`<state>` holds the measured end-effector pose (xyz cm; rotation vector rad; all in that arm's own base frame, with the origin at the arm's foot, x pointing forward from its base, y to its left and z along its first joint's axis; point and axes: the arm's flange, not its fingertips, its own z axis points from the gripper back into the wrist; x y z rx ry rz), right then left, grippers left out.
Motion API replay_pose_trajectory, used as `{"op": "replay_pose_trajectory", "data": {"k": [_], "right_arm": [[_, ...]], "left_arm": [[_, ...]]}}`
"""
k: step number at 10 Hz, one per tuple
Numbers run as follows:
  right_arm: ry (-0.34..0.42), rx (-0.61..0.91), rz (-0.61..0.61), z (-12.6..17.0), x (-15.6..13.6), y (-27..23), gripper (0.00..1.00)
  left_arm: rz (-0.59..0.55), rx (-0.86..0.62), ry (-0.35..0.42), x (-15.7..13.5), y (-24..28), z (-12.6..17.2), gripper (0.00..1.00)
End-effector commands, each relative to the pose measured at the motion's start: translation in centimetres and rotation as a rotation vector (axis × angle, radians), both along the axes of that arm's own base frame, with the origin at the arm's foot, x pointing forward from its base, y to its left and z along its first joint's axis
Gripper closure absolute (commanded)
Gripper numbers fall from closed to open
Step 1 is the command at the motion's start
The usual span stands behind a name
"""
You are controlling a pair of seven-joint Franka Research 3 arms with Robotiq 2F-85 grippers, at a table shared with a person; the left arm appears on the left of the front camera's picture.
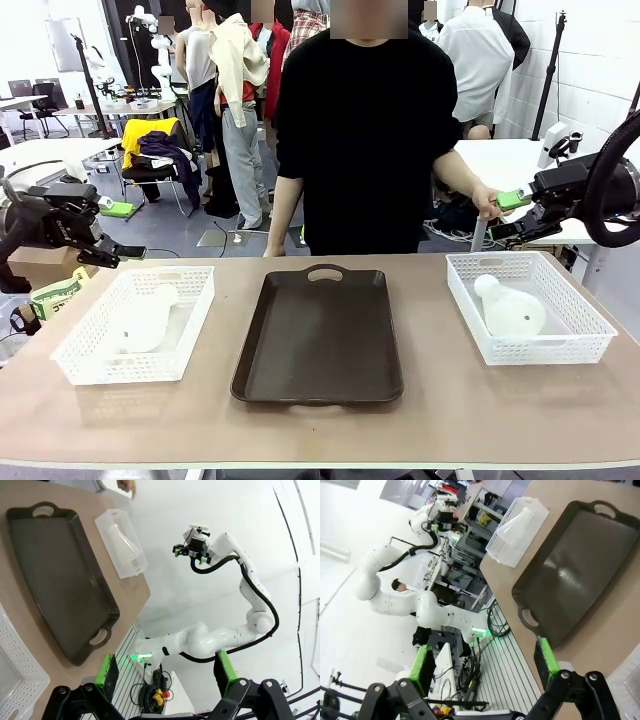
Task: Prepare the laboratory tools.
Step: Pick up the Big flask that the person points to.
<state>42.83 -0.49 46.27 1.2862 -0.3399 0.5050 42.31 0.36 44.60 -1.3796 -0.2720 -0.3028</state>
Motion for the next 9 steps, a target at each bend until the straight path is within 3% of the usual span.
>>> {"op": "replay_pose_trajectory", "data": {"k": [1, 9], "right_arm": [[-0.001, 0.004, -0.003, 0.04, -0.19, -0.31, 0.0], [-0.001, 0.004, -0.003, 0.04, -0.19, -0.31, 0.0]], "left_arm": [[0.004, -0.004, 0.001, -0.07, 0.18, 0.16, 0.0], [0.004, -0.004, 0.001, -0.07, 0.18, 0.16, 0.0]]}}
